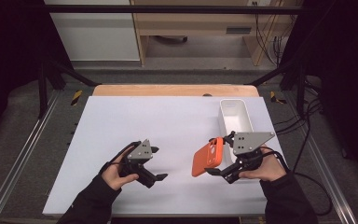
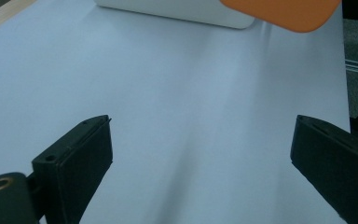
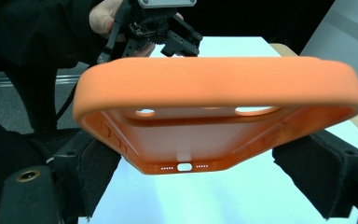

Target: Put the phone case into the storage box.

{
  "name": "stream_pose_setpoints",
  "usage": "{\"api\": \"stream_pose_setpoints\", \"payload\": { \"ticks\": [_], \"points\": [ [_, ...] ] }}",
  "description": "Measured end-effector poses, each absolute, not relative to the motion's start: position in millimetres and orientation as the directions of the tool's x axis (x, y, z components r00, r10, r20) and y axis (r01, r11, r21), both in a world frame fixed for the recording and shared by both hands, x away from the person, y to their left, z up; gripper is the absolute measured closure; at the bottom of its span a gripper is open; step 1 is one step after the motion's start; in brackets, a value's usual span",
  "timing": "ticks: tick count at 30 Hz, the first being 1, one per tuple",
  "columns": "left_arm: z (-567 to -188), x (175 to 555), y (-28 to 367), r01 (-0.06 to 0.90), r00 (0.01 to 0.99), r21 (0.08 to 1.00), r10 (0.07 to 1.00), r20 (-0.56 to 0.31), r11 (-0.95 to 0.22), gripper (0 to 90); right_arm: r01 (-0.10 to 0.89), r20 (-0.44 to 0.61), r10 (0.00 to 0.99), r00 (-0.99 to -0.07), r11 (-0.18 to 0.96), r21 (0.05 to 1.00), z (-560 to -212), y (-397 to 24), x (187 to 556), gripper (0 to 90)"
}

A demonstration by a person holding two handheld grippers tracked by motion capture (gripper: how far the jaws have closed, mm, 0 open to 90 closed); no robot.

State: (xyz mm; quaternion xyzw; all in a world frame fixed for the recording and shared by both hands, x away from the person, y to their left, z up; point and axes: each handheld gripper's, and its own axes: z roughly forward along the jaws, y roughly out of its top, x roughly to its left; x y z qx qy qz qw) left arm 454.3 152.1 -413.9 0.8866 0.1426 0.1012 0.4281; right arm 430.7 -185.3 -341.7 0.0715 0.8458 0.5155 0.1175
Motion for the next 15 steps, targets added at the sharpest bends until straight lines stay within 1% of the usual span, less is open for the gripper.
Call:
{"api": "stream_pose_setpoints", "payload": {
  "ticks": [15],
  "points": [
    [-421.6,455.4,178.3,0.223,0.907,0.809,0.421,0.033,-0.544,5.1,0.027,-0.122,0.311,-0.942,0.435,0.900,-331.4,-197.7,433.9,15.8]
  ]
}}
